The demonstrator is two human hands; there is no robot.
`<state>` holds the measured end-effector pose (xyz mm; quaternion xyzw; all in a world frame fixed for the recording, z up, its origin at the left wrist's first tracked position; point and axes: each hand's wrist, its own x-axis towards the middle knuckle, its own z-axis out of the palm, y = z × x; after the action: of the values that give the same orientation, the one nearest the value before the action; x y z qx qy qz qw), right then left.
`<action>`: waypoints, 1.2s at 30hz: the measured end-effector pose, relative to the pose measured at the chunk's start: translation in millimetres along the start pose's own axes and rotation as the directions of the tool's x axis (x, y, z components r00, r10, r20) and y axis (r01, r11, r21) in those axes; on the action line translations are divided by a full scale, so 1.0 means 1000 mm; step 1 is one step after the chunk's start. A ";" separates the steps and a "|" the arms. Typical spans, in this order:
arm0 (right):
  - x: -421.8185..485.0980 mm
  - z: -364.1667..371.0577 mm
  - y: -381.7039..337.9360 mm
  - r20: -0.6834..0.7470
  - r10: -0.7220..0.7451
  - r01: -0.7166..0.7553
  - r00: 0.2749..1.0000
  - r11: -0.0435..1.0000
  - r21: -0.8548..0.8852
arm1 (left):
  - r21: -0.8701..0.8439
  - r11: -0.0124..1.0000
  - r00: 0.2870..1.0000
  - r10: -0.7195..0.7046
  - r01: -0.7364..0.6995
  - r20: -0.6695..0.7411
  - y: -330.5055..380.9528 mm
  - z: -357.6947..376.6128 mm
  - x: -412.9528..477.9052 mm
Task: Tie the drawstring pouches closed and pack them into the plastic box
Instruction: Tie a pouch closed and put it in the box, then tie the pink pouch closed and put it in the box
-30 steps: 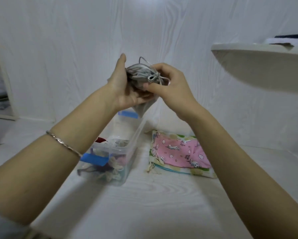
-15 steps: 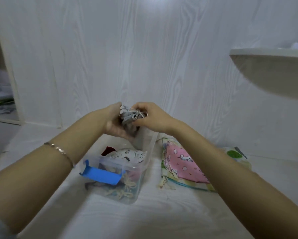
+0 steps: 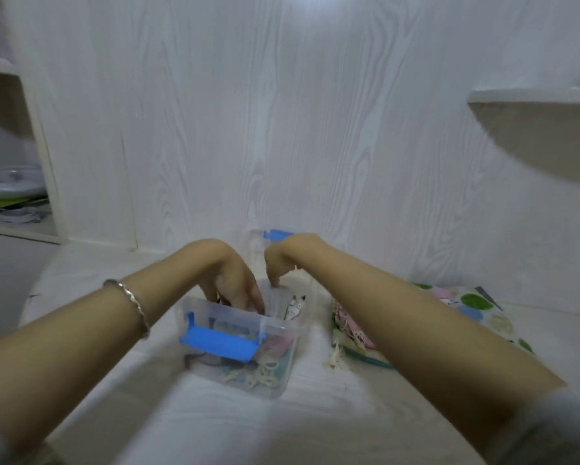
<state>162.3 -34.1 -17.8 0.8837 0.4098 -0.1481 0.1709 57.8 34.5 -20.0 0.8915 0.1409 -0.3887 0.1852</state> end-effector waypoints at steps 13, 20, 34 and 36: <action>-0.001 -0.005 0.003 0.068 0.010 -0.016 0.998 0.996 0.091 | -0.028 0.999 0.999 0.044 -0.044 -0.015 -0.001 0.005 0.006; -0.039 -0.004 -0.021 0.147 0.057 0.017 0.988 0.889 -0.458 | -0.034 0.999 0.999 0.007 -0.006 0.036 0.002 0.006 0.014; -0.048 0.003 -0.010 -0.059 -0.094 0.075 0.994 0.961 -0.267 | -0.125 0.992 0.999 -0.025 0.030 0.045 0.010 0.007 0.003; -0.057 -0.014 0.005 -0.005 -0.096 0.094 0.995 0.988 -0.120 | -0.110 0.994 0.983 -0.045 0.026 -0.178 0.026 -0.003 -0.017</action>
<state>133.0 -69.6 19.1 0.8522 0.4605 -0.1264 0.2141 58.7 10.6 0.6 0.9090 0.1938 -0.3016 0.2124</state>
